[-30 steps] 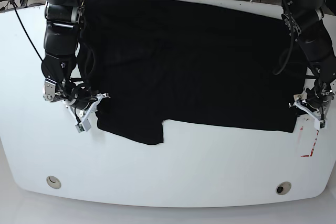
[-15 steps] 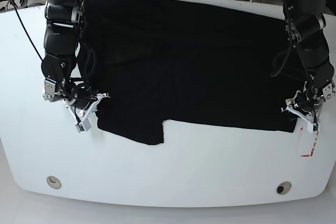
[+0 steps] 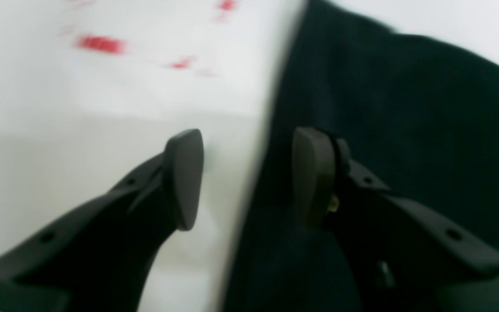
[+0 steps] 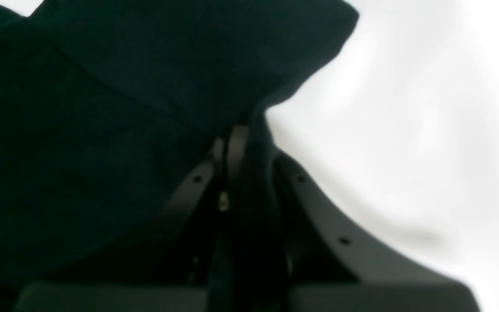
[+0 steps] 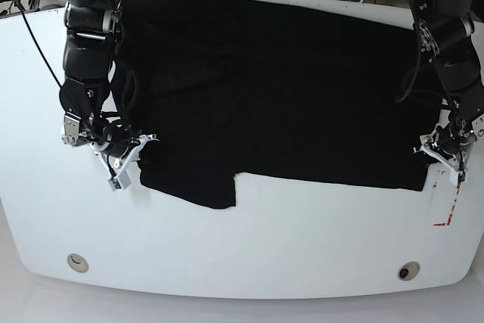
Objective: Fold the T-shirt properly
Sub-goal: 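Grasp the black shirt's hem corners with both grippers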
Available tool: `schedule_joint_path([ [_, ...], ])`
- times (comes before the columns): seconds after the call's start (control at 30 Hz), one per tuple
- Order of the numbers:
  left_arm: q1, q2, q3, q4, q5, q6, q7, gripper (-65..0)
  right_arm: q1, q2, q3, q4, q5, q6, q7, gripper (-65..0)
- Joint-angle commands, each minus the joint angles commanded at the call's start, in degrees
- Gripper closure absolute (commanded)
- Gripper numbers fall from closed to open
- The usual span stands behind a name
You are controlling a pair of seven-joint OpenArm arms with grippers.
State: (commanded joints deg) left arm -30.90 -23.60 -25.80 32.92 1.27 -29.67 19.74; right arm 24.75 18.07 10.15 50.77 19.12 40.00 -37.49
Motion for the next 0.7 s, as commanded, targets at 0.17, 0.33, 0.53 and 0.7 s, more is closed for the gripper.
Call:
schedule_joint_path([
  [0.17,0.0,1.93,0.0,0.0,0.09,0.0,0.09,-31.2,0.0,0.0,0.0,0.0,0.0,0.0,0.0,0.0],
  [0.33,-0.09,3.16,0.0,-0.09,-0.09,-0.09,0.09,-31.2,0.0,0.0,0.0,0.0,0.0,0.0,0.0,0.0],
  [0.53,-0.09,3.52,0.0,-0.09,0.18,0.09,0.09,-27.6,0.0,0.0,0.0,0.0,0.0,0.0,0.0,0.0],
  [0.7,-0.09,3.52,1.49,-0.09,0.26,0.97,-0.26,0.0,0.09,0.0,0.0,0.0,-0.26,0.0,0.18,0.0],
])
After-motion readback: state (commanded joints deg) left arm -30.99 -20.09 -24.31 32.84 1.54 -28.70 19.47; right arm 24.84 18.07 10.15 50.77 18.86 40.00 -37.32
